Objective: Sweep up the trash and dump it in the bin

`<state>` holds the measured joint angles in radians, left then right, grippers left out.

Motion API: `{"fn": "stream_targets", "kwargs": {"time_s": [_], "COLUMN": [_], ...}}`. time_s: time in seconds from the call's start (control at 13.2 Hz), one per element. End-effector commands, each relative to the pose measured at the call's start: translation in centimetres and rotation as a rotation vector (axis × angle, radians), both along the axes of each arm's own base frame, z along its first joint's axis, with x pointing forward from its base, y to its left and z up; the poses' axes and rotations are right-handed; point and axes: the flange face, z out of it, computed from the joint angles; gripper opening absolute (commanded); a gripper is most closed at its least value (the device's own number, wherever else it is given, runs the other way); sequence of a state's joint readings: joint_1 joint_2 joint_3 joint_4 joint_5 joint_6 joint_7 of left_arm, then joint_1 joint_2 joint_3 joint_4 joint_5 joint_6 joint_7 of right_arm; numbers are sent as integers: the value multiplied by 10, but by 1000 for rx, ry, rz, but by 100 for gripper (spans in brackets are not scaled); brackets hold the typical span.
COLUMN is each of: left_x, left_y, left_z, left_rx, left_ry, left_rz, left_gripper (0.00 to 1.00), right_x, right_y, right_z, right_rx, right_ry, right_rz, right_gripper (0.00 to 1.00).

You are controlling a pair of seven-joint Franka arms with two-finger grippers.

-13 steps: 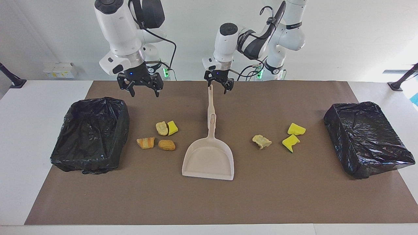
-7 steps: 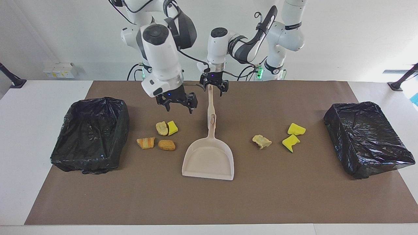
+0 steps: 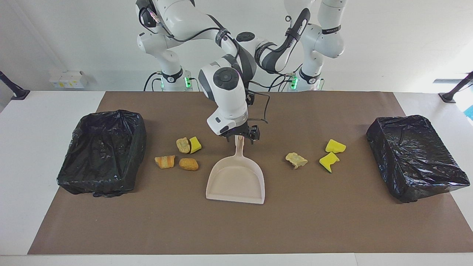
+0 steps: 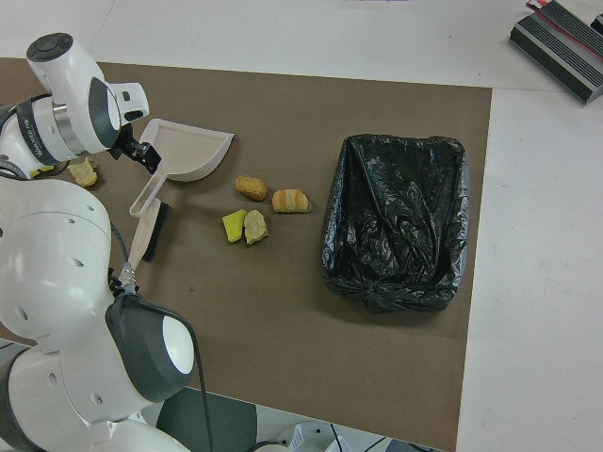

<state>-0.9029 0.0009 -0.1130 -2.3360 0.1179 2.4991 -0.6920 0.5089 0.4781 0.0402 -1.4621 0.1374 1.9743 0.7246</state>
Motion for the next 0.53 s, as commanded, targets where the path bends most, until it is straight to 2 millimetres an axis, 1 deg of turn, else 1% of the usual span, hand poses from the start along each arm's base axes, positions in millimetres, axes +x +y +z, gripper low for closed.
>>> {"fn": "stream_targets", "kwargs": {"time_s": [0.0,0.08,0.15,0.3,0.38,0.45], "left_x": [-4,-5,-5,-5,-5,-4], "left_y": [3,4,4,5,5,8], "left_z": [-2,-5,-5,-6,-4,0], "left_rx": [-12,-10,-14,-8,-5,0], "left_ry": [-19,-17,-19,-17,-17,-17], "left_rz": [5,6,7,5,4,10], "left_gripper": [72,68,52,16,1,0], "right_x": [-6,-11,-17,-25,-29,-32], "right_y": [11,3,1,-4,-5,-5], "right_z": [-32,-42,-41,-45,-47,-46], "right_rx": [2,-19,-26,-43,-51,-54], "right_ry": [20,39,49,72,85,89], "right_rz": [-18,-14,-6,-1,1,2], "right_gripper": [100,100,100,100,100,100]}}
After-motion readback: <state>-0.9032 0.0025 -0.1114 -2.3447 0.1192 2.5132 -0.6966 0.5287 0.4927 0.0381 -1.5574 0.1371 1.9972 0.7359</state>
